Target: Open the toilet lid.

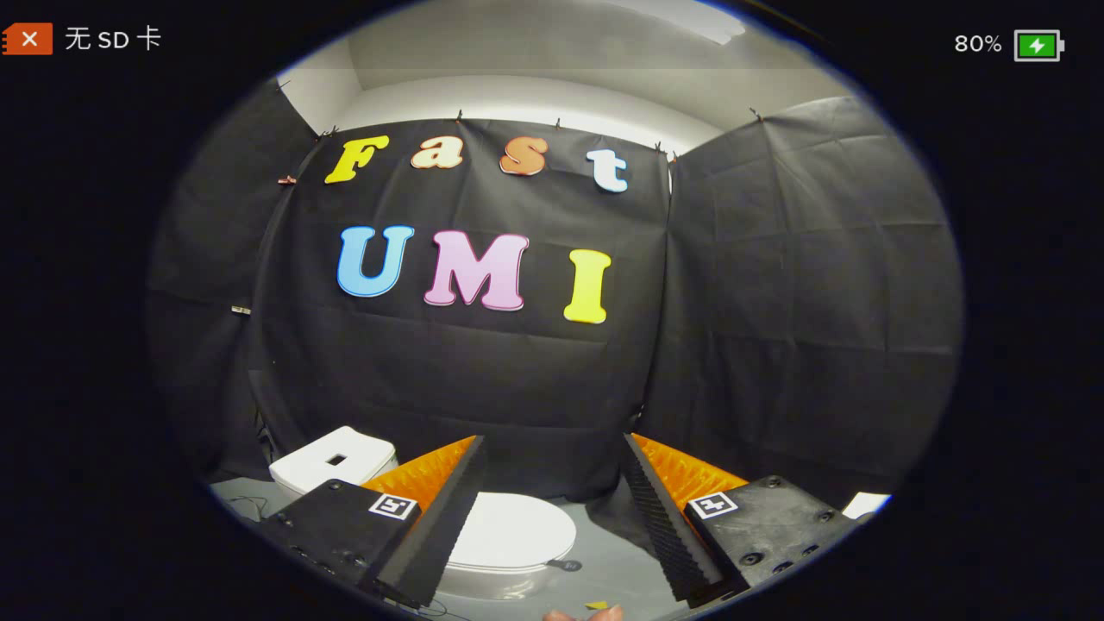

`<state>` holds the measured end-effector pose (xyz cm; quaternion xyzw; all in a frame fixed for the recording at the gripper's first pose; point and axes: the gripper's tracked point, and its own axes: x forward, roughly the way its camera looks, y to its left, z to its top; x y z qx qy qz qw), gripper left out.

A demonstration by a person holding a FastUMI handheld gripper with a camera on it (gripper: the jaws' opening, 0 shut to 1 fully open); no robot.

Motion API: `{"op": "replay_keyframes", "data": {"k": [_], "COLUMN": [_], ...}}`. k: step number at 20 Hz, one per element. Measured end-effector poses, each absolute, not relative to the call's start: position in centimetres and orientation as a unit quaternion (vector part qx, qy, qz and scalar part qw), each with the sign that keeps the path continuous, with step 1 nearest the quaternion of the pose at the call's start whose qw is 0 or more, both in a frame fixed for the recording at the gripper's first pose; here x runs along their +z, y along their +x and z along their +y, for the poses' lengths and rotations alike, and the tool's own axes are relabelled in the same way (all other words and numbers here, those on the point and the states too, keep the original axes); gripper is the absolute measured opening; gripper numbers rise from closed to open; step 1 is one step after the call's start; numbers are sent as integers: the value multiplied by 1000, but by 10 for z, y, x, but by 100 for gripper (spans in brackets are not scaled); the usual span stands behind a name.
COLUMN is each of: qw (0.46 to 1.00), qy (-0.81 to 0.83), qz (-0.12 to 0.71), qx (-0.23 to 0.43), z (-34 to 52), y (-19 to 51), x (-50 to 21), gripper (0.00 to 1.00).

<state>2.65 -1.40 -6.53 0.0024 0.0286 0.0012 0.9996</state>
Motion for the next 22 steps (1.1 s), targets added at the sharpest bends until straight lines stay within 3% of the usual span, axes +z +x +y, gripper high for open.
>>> {"op": "replay_keyframes", "data": {"k": [14,22], "qw": [977,937], "qy": [123,266], "qz": [111,168], "qx": [134,153], "z": [-38,-61], "y": [88,125], "x": [-183,-267], "gripper": [99,99]}}
